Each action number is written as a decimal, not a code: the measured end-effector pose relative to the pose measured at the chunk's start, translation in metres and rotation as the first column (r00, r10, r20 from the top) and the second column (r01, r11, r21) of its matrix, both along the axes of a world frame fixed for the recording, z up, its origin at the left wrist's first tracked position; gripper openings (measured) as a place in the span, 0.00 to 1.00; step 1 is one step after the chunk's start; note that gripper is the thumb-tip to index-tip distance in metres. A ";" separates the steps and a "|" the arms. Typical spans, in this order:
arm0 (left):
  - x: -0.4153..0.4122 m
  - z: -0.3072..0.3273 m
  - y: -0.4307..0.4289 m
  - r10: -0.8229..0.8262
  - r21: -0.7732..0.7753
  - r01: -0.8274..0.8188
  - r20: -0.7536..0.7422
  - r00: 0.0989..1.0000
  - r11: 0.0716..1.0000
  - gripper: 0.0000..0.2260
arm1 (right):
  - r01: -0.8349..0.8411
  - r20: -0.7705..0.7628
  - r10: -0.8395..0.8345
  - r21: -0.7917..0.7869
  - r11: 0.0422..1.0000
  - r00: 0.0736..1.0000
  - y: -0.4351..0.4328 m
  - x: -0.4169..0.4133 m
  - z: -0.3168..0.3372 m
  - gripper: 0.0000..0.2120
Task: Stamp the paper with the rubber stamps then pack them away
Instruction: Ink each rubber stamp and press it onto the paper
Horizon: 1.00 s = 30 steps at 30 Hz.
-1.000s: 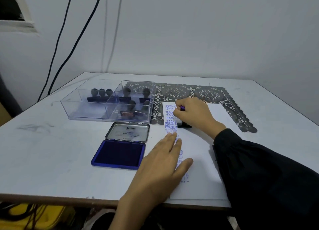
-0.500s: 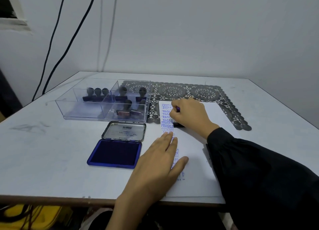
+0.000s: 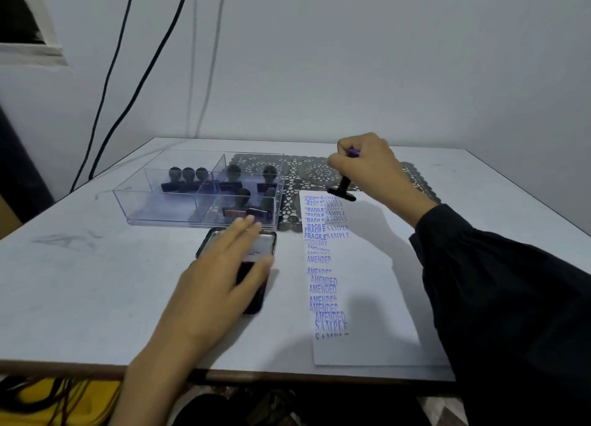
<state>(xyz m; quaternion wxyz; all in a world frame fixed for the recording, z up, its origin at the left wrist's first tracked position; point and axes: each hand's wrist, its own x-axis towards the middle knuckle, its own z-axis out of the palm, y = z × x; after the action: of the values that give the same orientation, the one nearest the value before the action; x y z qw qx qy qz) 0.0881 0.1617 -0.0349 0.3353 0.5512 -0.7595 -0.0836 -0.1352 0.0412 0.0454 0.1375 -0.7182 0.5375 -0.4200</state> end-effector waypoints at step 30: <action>0.091 -0.002 -0.090 0.186 -0.218 -0.173 0.043 0.982 0.961 0.26 | -0.006 -0.348 0.098 0.256 0.967 0.933 -0.090 0.122 0.022 0.14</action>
<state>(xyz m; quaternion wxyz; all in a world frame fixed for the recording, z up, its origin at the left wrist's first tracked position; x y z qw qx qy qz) 0.1787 0.0721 -0.0366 0.3746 0.5809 -0.7212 0.0464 -0.0133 -0.0486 0.0674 0.1382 -0.7733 0.5830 -0.2073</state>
